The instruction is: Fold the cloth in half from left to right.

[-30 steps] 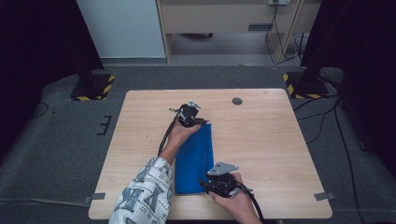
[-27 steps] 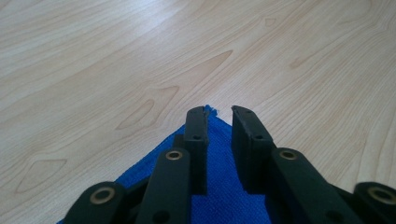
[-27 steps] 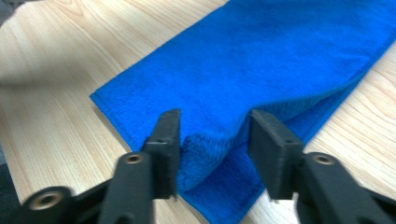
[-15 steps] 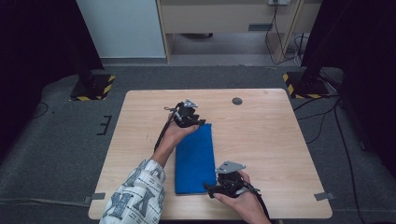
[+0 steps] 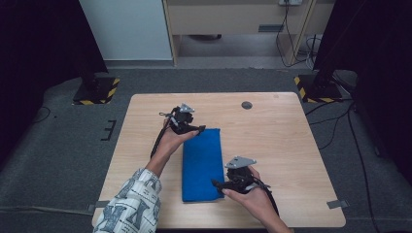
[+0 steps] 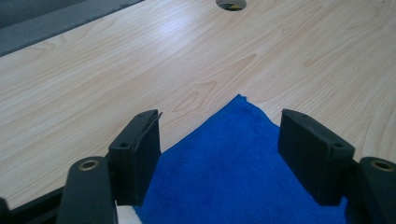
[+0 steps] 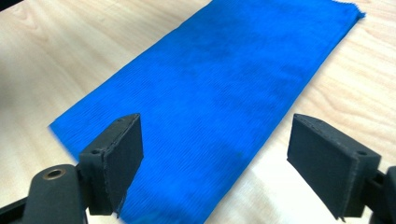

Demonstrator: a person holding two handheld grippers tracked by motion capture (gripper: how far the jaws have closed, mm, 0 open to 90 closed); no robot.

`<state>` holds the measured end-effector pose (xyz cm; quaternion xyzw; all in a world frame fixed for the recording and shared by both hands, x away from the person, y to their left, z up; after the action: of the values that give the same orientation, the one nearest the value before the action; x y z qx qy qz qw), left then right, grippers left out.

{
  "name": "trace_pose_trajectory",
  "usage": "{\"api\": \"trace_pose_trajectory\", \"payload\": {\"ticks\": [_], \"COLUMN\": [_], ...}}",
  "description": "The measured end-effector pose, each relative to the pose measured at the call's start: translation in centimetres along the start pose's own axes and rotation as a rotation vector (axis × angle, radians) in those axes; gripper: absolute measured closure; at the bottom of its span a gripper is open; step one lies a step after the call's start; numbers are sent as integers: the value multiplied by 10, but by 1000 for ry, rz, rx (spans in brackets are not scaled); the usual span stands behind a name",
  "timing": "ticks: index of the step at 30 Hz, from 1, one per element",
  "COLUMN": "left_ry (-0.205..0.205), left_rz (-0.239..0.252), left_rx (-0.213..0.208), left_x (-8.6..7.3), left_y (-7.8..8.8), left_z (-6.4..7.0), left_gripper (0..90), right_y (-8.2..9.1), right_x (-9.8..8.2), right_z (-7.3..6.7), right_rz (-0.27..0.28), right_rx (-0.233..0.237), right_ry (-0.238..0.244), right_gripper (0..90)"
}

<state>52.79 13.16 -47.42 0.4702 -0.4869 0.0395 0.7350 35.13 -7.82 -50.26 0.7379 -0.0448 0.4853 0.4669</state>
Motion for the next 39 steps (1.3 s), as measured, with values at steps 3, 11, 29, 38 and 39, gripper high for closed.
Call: {"api": "trace_pose_trajectory", "payload": {"ticks": [3,11,29,38,39], "left_ry": [14,36,30,18,21], "left_rz": [-9,-12,23,-8,-8], "left_rx": [2,19,50,54,55], "left_x": [-3,-14,-18,-22,-22], "left_y": [-1,-3,21,27,26], "left_z": [-4,-11,-21,-23,-23], "left_gripper": [258,150,99,99,98], "right_y": [-9,-28,-61,-68,-69], "right_x": [2,14,42,59,61], "right_z": [7,21,48,62,62], "right_rz": [1,-4,-29,-20,-19], "right_rx": [-4,-22,-52,-61,-58], "right_ry": [-17,-13,2,20,21], "right_gripper": [186,194,156,200,209]}}
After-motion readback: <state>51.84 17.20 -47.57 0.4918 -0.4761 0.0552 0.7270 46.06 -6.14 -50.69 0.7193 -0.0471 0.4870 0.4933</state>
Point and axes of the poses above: each handheld gripper's, and its own axes: y roughly backward along the jaws, x roughly out of its top, z roughly to its right, the point moved 2 cm from there along -y, roughly forward along the jaws, and after that the axes turned 2 degrees about -x, right-handed, at the moved point
